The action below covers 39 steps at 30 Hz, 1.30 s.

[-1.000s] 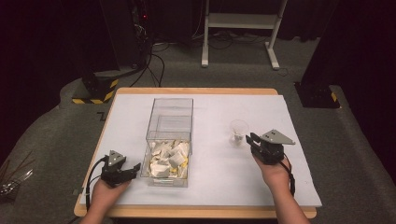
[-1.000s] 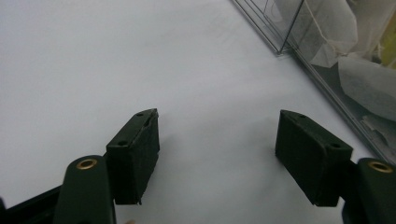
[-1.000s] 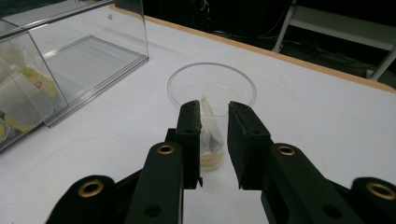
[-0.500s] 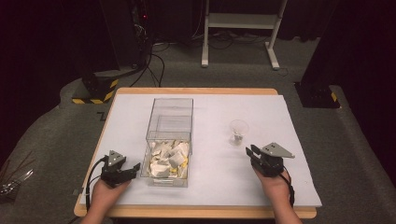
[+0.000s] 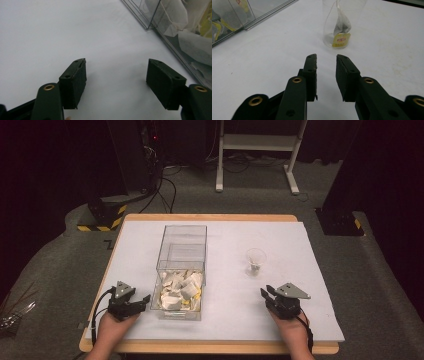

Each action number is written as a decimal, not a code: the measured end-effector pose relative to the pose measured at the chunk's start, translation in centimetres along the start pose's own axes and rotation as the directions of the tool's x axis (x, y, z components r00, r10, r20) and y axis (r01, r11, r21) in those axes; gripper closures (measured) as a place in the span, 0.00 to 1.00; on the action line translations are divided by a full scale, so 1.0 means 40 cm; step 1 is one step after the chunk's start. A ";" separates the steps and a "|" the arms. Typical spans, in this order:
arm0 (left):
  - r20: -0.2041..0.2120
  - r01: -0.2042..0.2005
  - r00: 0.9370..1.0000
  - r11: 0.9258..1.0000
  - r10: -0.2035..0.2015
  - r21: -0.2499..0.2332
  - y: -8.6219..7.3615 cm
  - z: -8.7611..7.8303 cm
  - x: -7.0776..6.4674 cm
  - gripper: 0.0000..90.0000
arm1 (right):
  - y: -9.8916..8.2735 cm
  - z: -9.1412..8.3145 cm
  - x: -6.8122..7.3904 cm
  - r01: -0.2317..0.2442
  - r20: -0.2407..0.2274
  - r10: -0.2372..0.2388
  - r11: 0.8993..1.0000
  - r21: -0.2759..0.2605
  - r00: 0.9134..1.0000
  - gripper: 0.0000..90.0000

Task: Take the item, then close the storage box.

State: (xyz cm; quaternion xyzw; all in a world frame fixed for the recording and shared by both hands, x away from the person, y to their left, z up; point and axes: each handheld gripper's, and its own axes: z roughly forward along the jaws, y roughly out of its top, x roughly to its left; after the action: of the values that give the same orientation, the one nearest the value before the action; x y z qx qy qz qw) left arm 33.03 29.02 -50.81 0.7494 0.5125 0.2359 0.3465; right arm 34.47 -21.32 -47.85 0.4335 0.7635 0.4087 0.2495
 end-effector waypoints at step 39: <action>0.148 0.010 0.989 0.986 0.015 -0.164 -0.058 -0.198 -0.058 0.33 | -0.025 0.009 -0.003 0.014 -0.017 -0.013 1.000 0.019 1.000 0.76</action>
State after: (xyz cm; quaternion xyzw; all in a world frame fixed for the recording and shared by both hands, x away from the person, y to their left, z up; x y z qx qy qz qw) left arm 25.16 29.59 -47.44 0.7345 0.4631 0.2211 0.4440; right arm 34.32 -21.59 -48.89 0.4273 0.7724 0.4031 0.2416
